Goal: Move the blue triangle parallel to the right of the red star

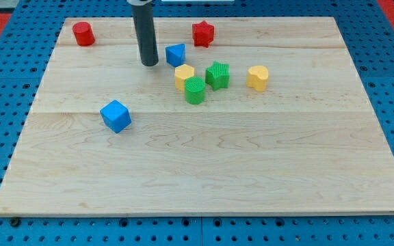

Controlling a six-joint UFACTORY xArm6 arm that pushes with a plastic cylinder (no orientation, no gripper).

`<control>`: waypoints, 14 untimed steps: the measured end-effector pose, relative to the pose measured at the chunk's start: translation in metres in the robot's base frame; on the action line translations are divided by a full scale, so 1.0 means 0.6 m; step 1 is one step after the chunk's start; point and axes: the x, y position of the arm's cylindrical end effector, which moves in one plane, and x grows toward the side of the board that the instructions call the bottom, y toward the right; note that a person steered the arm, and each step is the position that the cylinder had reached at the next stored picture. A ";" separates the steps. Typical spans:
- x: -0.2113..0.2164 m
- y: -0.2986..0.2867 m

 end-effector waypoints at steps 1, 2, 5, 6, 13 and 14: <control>0.003 0.115; -0.014 0.128; -0.060 0.084; -0.013 0.124; 0.002 0.247; -0.043 0.145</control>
